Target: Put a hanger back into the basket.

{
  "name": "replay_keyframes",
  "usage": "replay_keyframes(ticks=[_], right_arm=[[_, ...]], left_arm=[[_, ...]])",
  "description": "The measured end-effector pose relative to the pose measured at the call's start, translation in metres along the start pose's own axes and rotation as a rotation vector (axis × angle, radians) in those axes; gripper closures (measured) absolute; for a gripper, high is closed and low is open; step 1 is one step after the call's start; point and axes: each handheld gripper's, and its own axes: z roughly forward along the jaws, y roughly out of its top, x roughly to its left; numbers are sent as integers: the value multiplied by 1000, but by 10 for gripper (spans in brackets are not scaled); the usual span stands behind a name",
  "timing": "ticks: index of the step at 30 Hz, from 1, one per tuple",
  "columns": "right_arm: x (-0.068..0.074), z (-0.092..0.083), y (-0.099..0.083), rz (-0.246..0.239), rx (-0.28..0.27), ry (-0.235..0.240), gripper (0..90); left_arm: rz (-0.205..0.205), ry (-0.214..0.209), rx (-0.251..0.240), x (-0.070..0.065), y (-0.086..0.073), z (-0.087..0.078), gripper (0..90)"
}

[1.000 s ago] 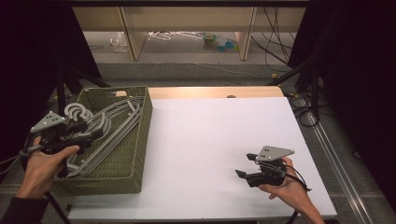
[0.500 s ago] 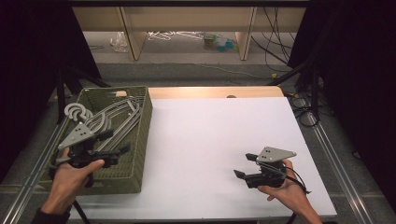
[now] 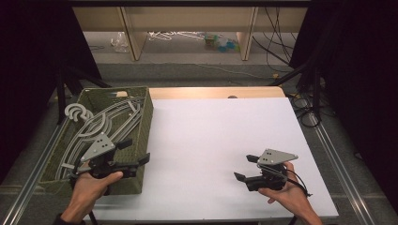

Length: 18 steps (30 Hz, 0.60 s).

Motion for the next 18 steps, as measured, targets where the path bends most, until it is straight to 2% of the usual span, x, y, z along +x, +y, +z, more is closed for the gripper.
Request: replay_keyframes(ticks=[3,4,5,9,10,11,12,13,15,18], right_arm=[[1,0,-1,-2,-4,-6,220],[2,1,-1,0,-6,-4,209],[3,0,-2,8,-11,-10,204],[4,-1,-3,16,-20,6,200],[5,-2,-3,12,-23,-10,198],[6,-2,-3,13,-20,-2,196],[8,-2,-4,4,-27,-7,193],[8,-2,-4,4,-27,-7,193],[10,-3,-4,0,-24,-5,186],[13,-3,-4,-13,-38,-9,179]], left_arm=[[13,-6,-15,-6,-4,2,162],[1,-5,-26,-9,-6,3,162],[27,-23,-25,-13,-9,4,162],[48,-26,-24,-20,-16,8,161],[59,-29,-23,-22,-18,10,161],[55,-30,-18,-25,-21,11,161],[78,-31,-12,-29,-25,14,161],[78,-31,-12,-29,-25,14,161],[111,-39,-7,-35,-29,16,160],[131,-52,-8,-44,-37,20,159]])
